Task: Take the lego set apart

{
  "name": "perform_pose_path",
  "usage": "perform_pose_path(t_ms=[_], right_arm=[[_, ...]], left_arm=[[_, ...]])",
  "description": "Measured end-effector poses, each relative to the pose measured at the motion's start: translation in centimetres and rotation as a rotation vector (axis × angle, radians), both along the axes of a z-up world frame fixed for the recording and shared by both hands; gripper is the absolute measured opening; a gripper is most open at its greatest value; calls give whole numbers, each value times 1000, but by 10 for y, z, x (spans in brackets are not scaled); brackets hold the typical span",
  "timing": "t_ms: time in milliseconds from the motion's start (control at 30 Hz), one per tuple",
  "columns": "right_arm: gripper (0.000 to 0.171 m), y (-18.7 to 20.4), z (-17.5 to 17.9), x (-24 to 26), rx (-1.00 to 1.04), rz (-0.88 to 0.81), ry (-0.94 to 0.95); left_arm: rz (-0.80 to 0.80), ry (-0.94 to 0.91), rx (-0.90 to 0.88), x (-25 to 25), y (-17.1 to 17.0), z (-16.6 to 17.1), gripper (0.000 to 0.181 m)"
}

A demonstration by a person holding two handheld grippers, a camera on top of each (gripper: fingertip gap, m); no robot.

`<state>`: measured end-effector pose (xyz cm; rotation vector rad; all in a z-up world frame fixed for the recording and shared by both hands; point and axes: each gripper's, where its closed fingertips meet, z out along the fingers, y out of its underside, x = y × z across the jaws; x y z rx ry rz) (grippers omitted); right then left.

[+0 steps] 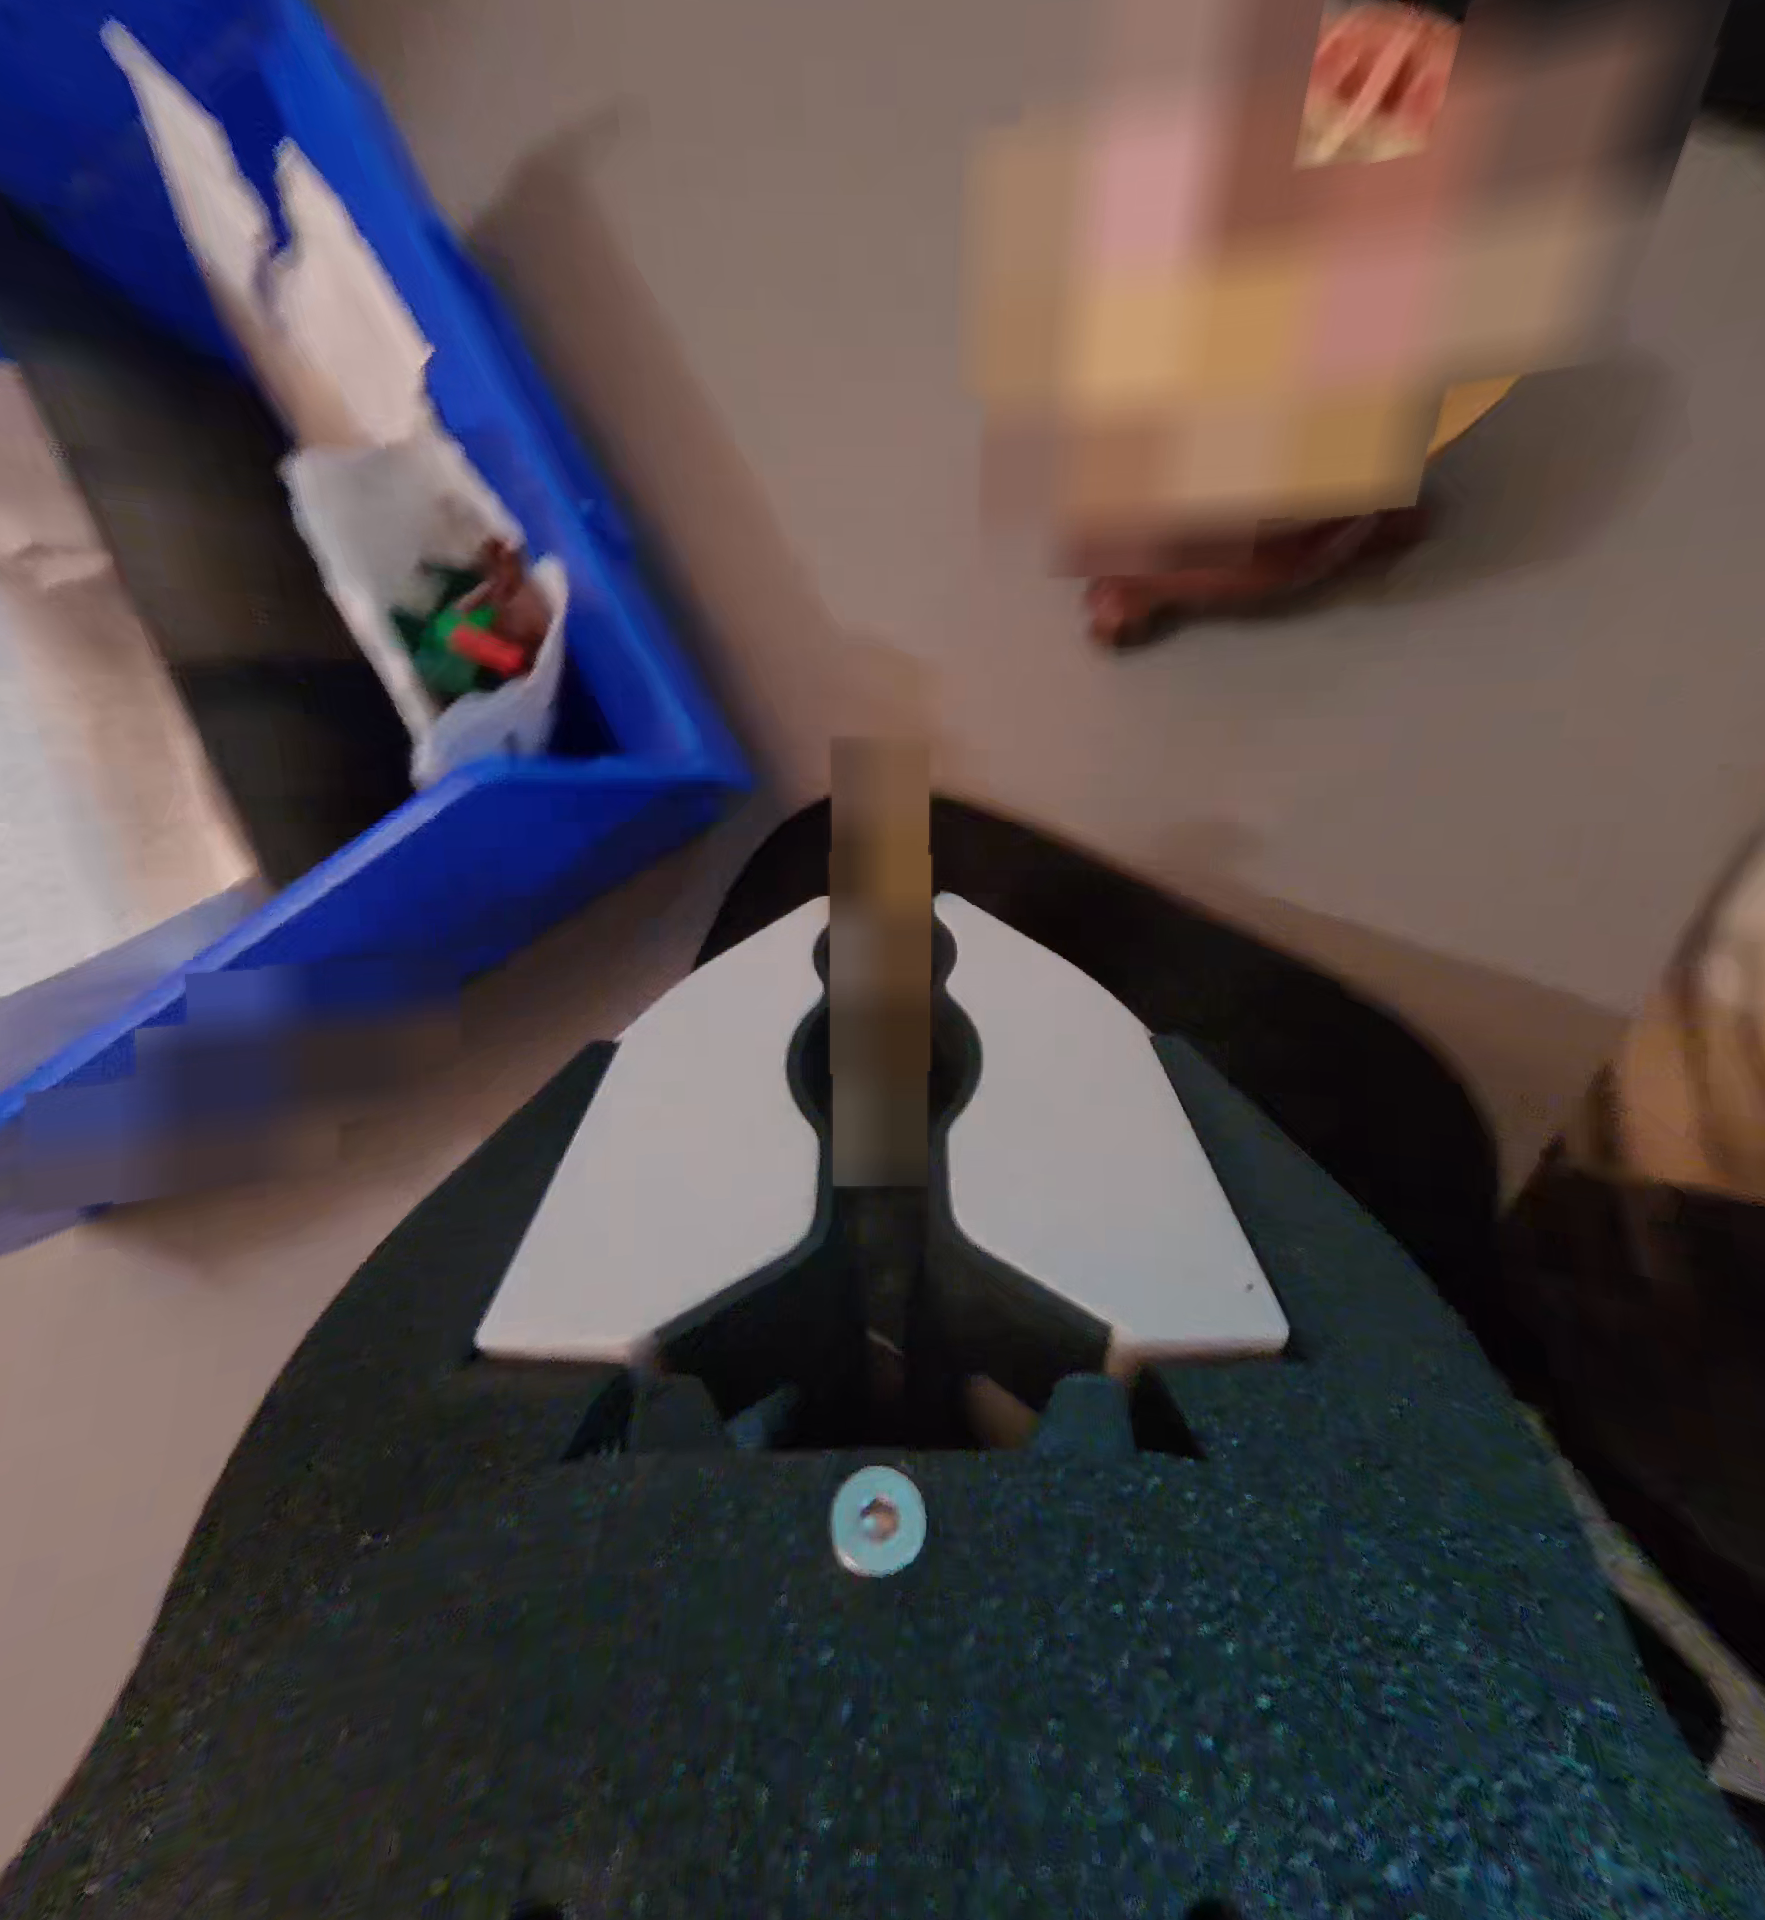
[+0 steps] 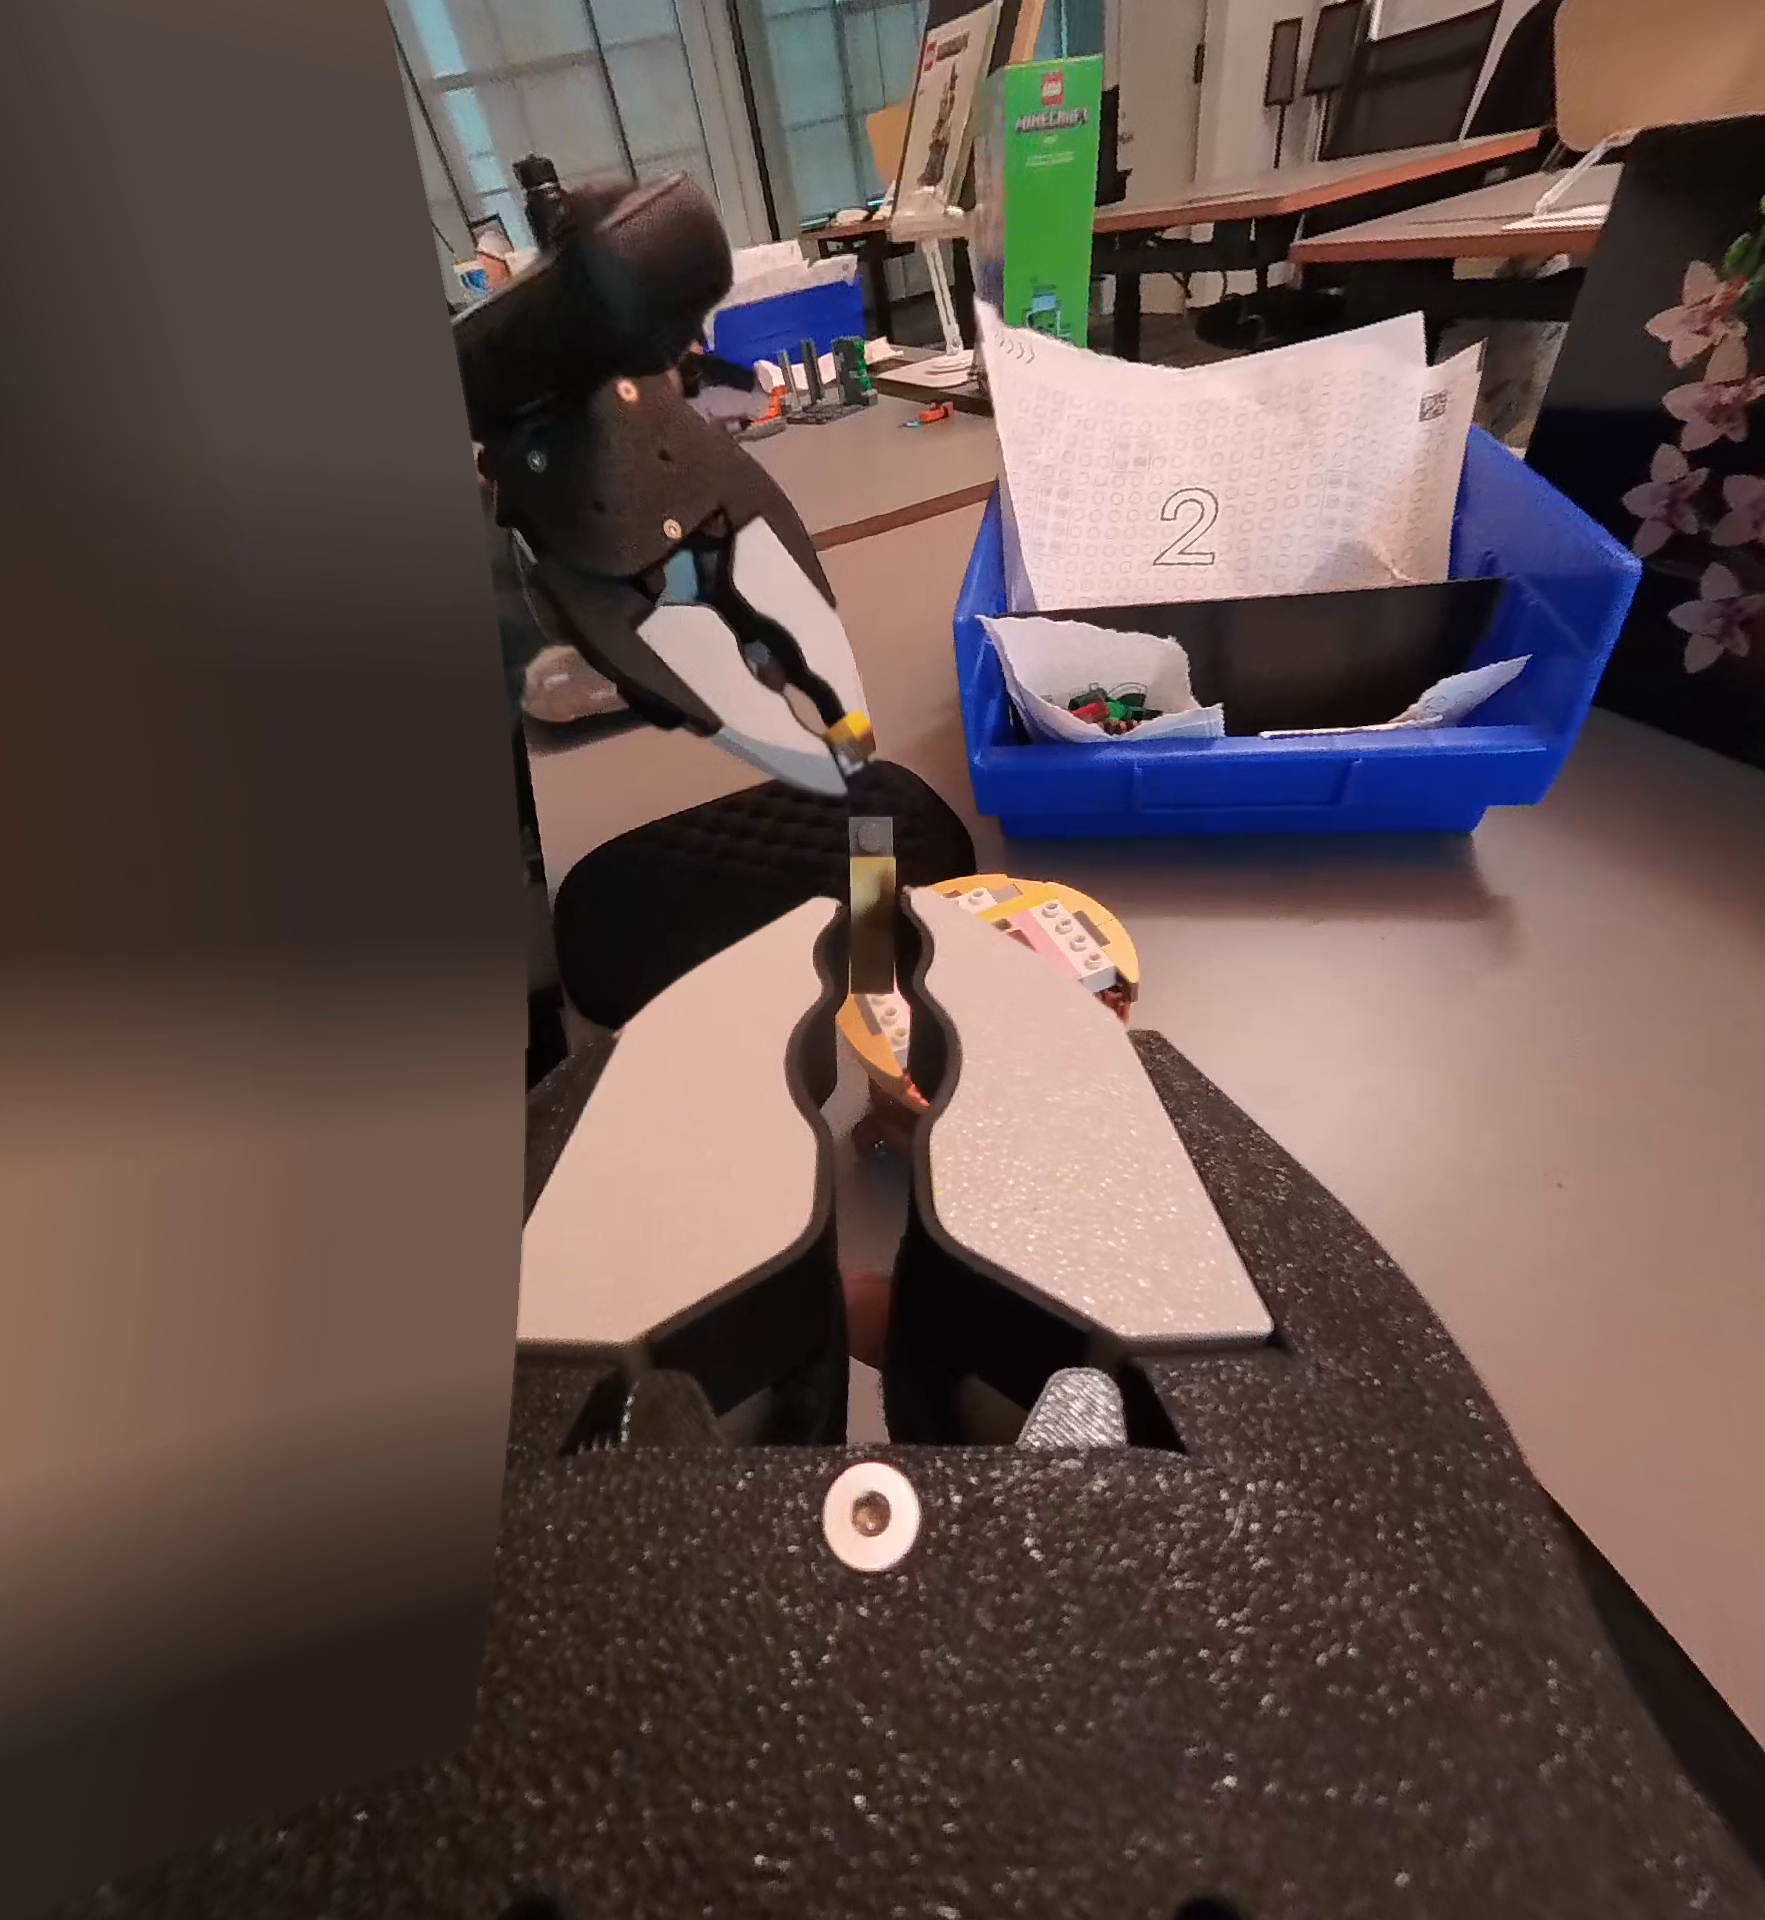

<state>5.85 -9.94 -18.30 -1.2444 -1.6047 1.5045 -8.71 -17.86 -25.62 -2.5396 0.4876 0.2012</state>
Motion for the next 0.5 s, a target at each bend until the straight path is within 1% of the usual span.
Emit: perform_pose_path(t_ms=[67, 133, 333, 400, 500], right_arm=[[7, 0, 1, 0, 3, 0, 4], [7, -1, 2, -1, 0, 4, 8], [7, -10, 4, -5, 14, 24, 12], [7, -11, 5, -5, 20, 28, 9], [7, -12, 7, -5, 17, 39, 12]], left_arm=[[1, 108, -70, -16, -15, -4, 11], [5, 161, -109, -27, -18, -14, 11], [-33, 131, -166, -23, -20, -35, 13], [-37, 111, -157, -20, -19, -34, 20], [-51, 25, -98, -11, -18, -22, 30]])
